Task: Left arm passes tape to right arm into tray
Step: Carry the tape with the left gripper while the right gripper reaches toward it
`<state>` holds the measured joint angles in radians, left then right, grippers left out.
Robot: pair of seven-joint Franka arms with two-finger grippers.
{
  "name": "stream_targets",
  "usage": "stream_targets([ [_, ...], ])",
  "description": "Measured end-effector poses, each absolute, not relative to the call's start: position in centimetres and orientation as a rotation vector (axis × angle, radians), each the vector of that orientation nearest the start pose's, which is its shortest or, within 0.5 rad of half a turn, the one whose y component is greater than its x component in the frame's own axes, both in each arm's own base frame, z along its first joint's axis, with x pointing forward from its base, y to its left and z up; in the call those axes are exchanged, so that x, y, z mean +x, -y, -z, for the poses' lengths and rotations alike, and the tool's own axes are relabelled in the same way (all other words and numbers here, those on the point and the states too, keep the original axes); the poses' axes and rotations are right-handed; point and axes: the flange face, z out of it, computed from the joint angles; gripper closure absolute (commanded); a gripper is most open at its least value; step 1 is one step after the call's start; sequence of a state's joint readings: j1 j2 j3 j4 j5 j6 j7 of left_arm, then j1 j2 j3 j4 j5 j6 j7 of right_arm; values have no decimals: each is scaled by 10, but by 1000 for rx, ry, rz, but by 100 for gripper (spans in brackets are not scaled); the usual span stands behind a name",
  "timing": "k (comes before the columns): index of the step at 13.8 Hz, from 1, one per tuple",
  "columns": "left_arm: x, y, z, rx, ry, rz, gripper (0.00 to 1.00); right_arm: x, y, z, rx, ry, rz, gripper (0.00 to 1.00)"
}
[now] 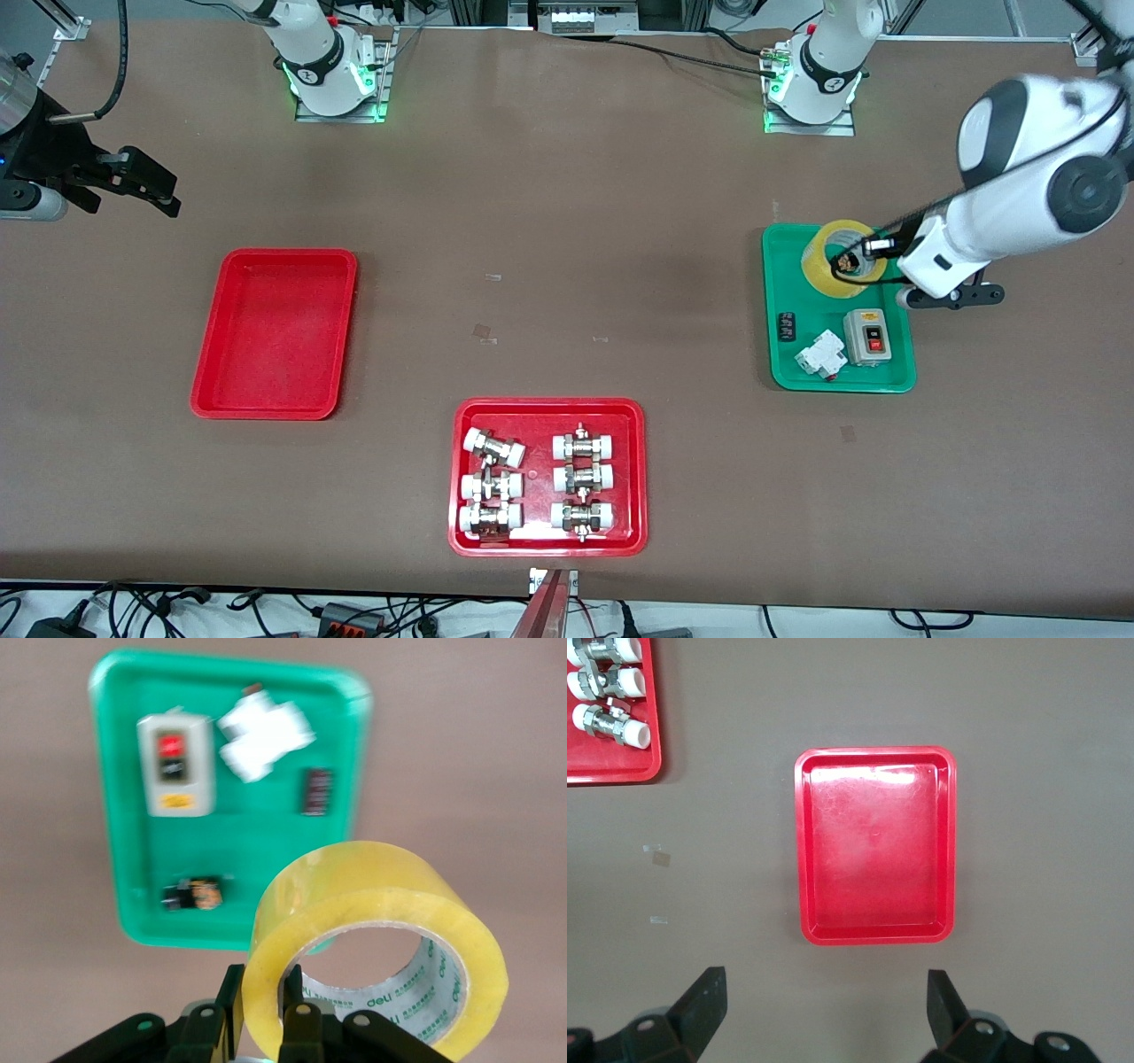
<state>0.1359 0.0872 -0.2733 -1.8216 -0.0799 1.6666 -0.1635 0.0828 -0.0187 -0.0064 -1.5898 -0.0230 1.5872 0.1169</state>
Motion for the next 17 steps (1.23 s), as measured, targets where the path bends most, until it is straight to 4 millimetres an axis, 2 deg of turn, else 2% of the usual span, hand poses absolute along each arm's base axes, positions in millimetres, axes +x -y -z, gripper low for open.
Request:
stream_targets([
  [2, 556, 135, -528, -3236, -72, -277, 100, 550, -39, -625, -3162, -64, 21, 0],
  [3, 556, 157, -545, -3251, -113, -236, 100, 550, -42, -622, -3153, -60, 10, 0],
  [4, 557, 173, -549, -3262, -129, -227, 100, 551, -45, -616, -3128, -58, -22, 0],
  [5, 559, 188, -544, -3275, -126, -247, 100, 551, -48, -606, -3086, -61, -87, 0],
  [7, 566, 227, -518, -3328, -59, -307, 100, 553, -42, -582, -2966, 2, -230, 0],
  [10, 569, 327, -467, -3404, 310, -300, 100, 568, -6, -549, -2686, 137, -265, 0],
  [12, 562, 386, -436, -3432, 557, -340, 100, 578, 6, -528, -2545, 140, -267, 0],
  [14, 557, 431, -418, -3463, 797, -317, 100, 588, -6, -511, -2439, 127, -277, 0],
  [17, 555, 471, -393, -3460, 1216, -277, 100, 612, -41, -477, -2340, 154, -235, 0],
])
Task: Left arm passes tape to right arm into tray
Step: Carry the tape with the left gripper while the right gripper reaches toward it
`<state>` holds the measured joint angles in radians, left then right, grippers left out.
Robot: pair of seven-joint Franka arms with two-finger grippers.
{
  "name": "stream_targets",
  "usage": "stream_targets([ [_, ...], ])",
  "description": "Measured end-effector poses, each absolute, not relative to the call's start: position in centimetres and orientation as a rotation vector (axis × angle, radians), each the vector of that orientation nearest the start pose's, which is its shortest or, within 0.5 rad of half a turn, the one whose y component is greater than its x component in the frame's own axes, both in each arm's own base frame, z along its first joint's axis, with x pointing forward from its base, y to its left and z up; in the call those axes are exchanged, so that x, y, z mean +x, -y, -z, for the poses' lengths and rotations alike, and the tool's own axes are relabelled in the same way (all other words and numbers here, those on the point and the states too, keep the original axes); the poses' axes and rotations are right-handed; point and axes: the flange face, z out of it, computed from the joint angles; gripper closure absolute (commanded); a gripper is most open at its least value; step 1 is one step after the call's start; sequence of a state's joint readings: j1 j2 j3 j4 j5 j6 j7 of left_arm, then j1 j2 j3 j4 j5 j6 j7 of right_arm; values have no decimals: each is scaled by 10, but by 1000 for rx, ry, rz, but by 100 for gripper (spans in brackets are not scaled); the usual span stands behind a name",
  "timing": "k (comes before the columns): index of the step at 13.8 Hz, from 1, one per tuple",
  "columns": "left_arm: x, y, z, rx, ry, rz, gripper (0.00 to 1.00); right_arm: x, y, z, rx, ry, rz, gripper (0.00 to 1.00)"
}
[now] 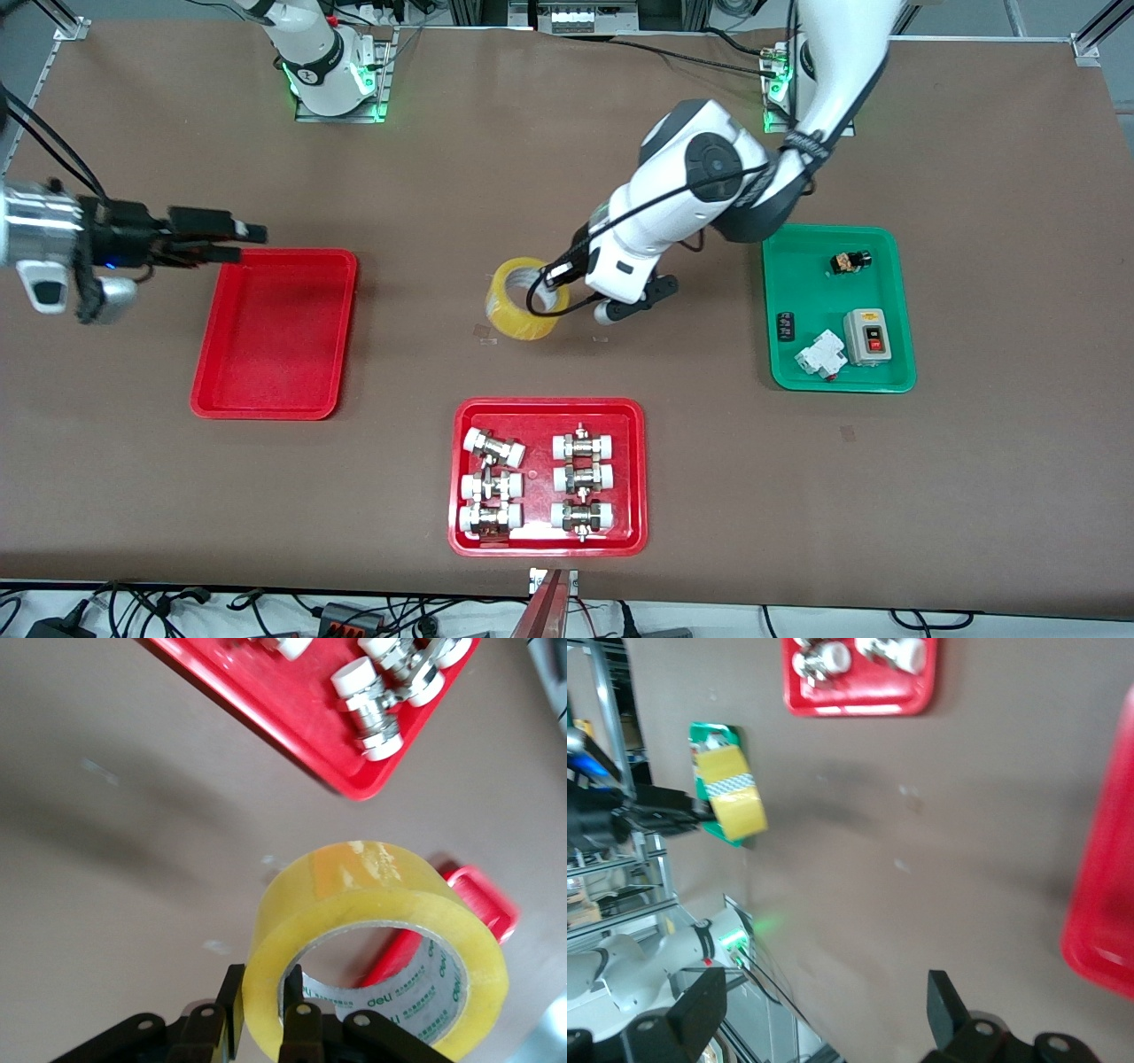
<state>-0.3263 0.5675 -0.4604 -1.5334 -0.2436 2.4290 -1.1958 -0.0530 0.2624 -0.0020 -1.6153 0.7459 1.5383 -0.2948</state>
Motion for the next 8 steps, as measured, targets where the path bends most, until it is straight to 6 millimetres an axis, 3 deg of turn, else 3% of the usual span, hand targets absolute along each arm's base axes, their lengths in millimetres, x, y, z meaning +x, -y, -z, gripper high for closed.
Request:
stream_targets([
  [5, 536, 529, -366, 2220, -1113, 240, 98, 641, -111, -426, -2240, 230, -114, 0],
  [8, 533, 541, -358, 2153, -1170, 255, 98, 651, -140, -402, -2190, 284, -16, 0],
])
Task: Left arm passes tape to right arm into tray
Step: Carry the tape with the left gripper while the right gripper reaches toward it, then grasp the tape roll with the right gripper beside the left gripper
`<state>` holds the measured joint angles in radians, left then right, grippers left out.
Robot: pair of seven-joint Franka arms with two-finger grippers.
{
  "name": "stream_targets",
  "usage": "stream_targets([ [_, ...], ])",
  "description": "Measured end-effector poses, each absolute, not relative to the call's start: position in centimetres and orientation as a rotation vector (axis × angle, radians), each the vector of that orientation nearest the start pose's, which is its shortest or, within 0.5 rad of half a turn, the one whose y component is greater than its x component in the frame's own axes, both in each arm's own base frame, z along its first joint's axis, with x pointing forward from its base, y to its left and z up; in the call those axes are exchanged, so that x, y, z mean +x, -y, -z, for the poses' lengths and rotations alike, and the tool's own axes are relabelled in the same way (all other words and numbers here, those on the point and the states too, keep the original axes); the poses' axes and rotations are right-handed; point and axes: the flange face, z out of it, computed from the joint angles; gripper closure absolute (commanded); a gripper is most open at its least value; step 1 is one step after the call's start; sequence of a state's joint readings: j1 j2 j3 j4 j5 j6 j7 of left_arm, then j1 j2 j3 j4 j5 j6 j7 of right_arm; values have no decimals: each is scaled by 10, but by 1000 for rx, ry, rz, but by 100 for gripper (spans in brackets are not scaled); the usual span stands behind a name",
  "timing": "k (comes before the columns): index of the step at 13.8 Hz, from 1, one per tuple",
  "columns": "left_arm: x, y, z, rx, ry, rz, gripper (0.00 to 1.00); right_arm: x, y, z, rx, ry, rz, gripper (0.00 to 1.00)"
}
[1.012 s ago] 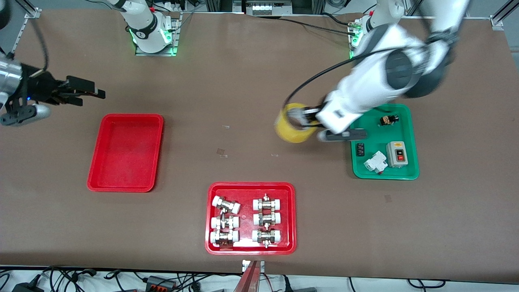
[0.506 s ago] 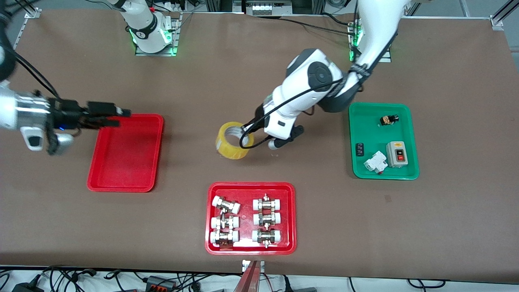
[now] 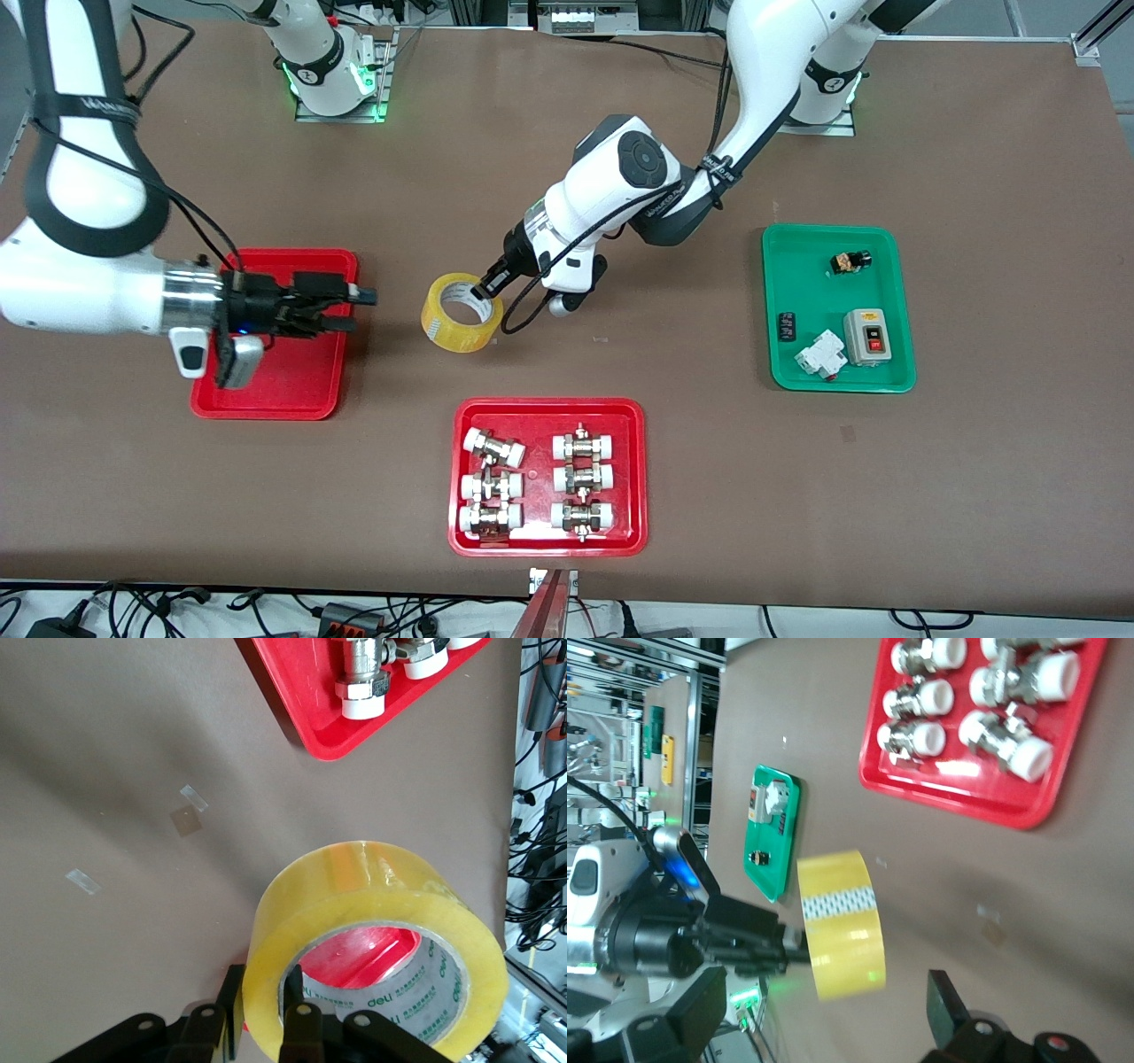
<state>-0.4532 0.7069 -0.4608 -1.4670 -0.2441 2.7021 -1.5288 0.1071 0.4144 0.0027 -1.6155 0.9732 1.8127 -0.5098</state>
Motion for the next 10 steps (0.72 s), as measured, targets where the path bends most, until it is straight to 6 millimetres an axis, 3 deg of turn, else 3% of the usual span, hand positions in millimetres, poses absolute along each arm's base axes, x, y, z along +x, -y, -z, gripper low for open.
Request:
stream_targets([
  [4, 533, 546, -357, 2079, -1239, 266, 97, 658, -163, -367, -2169, 309, 37, 0],
  [9, 536, 546, -360, 2063, -1249, 264, 96, 654, -194, -356, -2185, 319, 52, 0],
  [10, 537, 545, -360, 2061, -1249, 263, 96, 653, -195, -355, -2185, 319, 49, 8],
])
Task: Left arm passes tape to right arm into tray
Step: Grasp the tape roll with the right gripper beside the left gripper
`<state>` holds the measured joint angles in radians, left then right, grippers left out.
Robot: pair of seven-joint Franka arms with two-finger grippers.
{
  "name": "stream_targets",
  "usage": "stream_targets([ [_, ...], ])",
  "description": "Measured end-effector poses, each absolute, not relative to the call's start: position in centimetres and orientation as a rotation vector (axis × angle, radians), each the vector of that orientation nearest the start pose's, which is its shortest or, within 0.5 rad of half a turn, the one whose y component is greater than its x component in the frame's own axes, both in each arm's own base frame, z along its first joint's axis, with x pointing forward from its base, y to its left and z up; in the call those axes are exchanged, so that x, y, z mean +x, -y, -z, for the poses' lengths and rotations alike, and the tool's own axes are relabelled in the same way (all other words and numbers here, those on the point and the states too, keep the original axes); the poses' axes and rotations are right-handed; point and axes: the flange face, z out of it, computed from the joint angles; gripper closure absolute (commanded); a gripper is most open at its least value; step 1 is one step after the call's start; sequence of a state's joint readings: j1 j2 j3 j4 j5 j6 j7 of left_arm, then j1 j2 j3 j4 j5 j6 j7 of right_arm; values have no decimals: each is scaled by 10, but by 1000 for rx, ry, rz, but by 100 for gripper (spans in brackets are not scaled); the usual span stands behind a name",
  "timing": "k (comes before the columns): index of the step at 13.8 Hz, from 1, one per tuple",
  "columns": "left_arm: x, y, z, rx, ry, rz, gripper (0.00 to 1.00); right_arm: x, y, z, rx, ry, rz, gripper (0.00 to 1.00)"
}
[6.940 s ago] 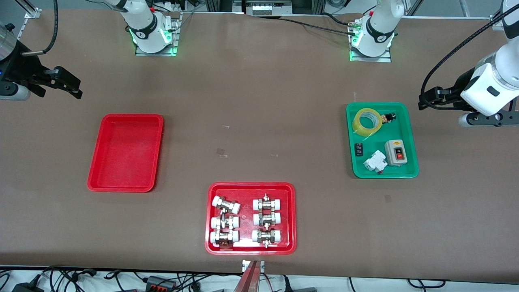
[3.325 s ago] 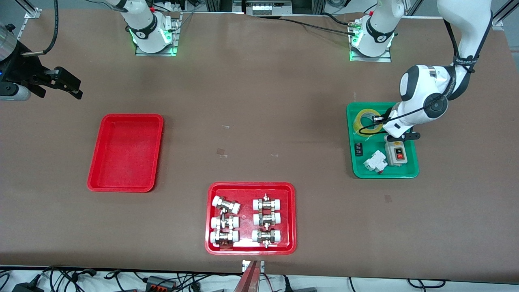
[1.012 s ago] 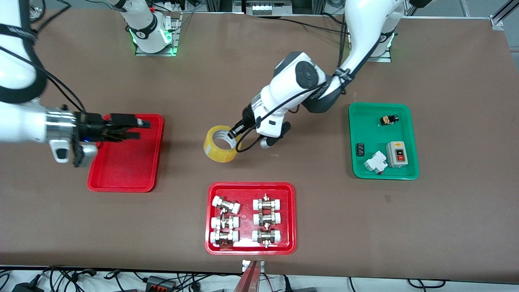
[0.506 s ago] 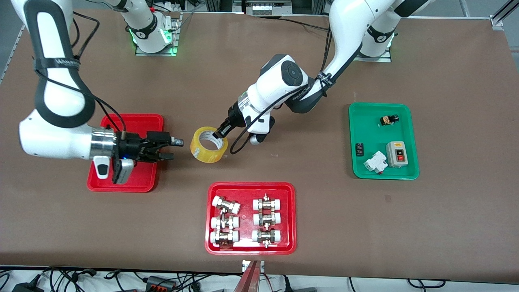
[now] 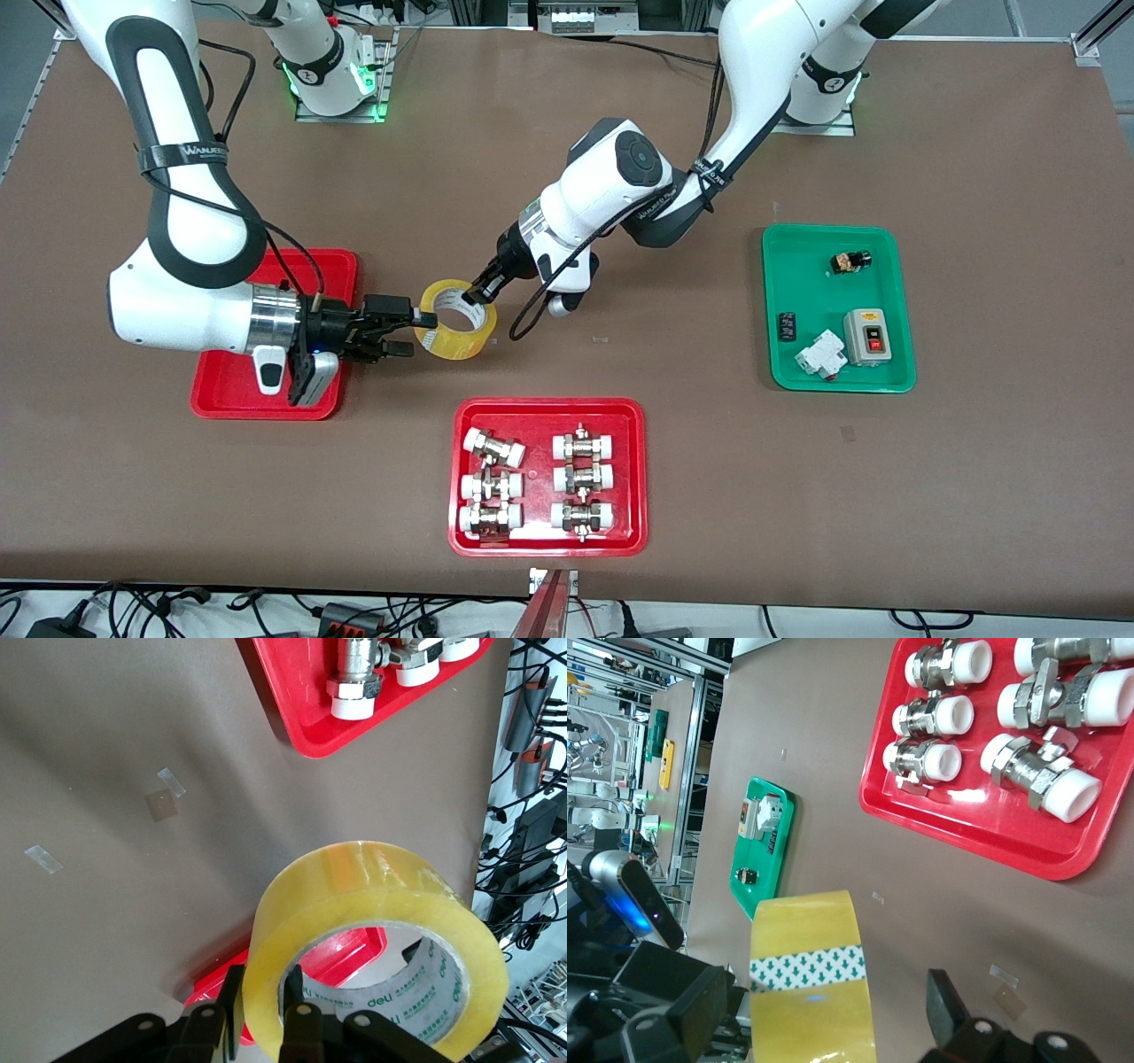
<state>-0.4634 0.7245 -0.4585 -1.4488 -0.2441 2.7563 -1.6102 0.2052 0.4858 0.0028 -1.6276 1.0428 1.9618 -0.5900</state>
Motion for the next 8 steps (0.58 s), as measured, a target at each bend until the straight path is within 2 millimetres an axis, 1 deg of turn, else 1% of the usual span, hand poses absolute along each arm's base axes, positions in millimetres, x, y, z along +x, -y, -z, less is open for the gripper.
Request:
stream_targets([
  [1, 538, 545, -360, 2059, -1251, 263, 96, 653, -195, -354, -2186, 318, 48, 20],
  [2, 539, 545, -359, 2059, -1252, 263, 96, 653, -194, -354, -2186, 316, 47, 35],
  [3, 539, 545, -358, 2059, -1253, 264, 95, 653, -194, -353, -2186, 315, 46, 52],
  [4, 539, 545, -357, 2059, -1254, 264, 95, 653, -194, -353, -2187, 315, 47, 72],
  [5, 539, 545, -357, 2059, -1254, 264, 95, 653, -194, -353, -2186, 315, 47, 87],
  [6, 540, 545, -355, 2061, -1257, 264, 95, 653, -195, -355, -2181, 312, 49, 98],
  [8, 541, 544, -355, 2060, -1258, 264, 94, 653, -195, -355, -2180, 318, 55, 100],
])
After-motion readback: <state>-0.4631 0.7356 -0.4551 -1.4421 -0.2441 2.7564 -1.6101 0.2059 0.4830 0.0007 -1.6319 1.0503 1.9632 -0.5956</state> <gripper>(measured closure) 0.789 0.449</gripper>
